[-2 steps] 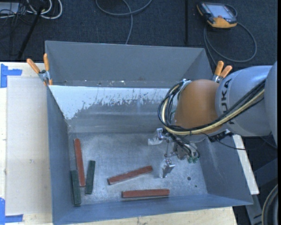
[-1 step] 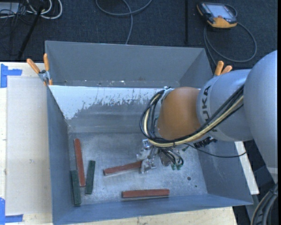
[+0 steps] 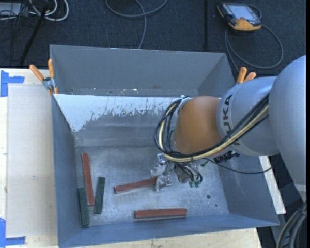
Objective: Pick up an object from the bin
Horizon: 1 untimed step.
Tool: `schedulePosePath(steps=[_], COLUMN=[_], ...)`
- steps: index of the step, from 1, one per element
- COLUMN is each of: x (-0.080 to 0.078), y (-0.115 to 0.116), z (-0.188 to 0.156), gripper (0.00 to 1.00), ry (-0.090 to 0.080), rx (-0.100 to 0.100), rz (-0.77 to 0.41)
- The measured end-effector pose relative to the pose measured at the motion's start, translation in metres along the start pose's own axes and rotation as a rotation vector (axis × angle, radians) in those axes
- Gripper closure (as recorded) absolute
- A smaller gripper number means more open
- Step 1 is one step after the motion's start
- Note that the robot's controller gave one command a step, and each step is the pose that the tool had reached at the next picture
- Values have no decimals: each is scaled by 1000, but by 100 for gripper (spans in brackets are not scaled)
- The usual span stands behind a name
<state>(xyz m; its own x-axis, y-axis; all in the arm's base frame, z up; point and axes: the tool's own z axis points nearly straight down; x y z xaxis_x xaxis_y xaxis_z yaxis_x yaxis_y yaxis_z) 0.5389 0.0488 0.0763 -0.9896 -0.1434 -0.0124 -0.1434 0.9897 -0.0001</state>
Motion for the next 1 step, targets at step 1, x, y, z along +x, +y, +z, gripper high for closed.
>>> schedulePosePath(steps=[1], x=[10], y=[0], z=[-202], gripper=[100], ry=[7], rx=[0], rz=[-36])
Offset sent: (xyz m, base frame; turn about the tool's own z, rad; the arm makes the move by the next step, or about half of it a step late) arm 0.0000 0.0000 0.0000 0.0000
